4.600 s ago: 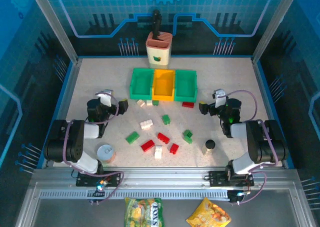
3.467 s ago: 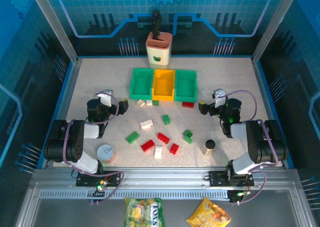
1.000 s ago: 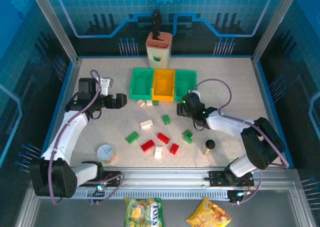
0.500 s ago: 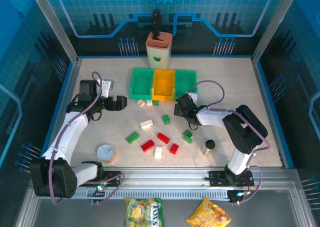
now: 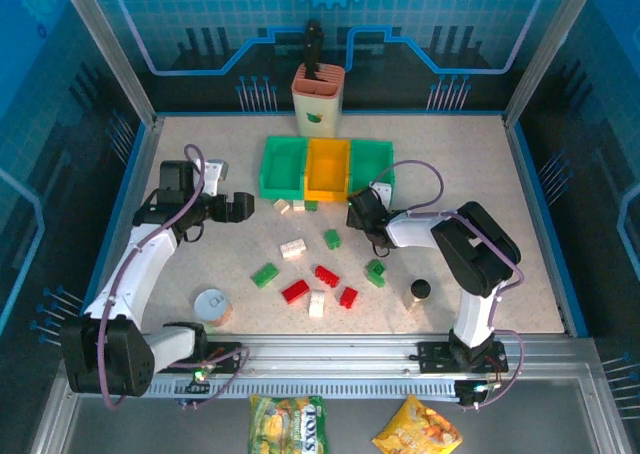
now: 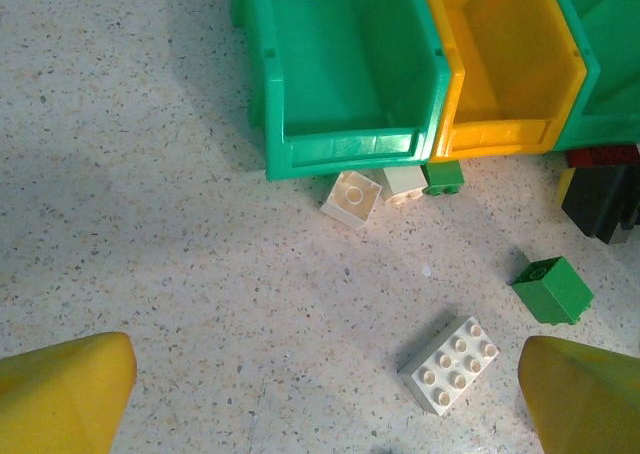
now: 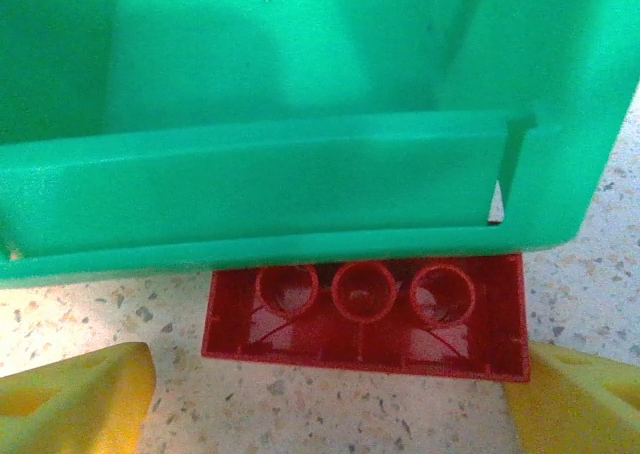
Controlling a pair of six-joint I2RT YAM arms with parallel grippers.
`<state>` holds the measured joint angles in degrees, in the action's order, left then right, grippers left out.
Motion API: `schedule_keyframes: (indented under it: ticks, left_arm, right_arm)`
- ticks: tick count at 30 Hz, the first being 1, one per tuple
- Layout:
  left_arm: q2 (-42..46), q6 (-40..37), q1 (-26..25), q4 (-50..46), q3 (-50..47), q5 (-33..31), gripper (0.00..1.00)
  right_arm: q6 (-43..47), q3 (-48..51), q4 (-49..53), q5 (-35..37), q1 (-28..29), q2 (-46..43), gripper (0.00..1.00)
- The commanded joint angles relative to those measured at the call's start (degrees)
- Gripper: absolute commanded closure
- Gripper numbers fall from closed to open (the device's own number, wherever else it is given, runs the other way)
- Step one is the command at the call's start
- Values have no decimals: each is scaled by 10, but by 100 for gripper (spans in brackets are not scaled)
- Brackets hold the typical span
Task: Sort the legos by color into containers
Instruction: Pick up the lego from the center of the table.
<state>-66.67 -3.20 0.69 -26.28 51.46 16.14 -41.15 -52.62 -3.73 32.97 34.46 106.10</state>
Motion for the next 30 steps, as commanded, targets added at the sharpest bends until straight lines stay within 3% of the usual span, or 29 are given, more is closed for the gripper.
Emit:
schedule_keyframes:
  ticks: [1, 19, 30]
  left_arm:
    - [9, -12, 0, 10, -8, -1, 1]
    - [2, -13, 1, 9, -5, 3, 1]
    - [5, -15, 0, 7, -5, 1, 1]
  right_arm:
    - [-6, -9, -21, 25, -7, 14, 11]
    - [14, 1, -30, 36, -6, 0, 34]
    - [13, 11, 17, 34, 6, -36, 36]
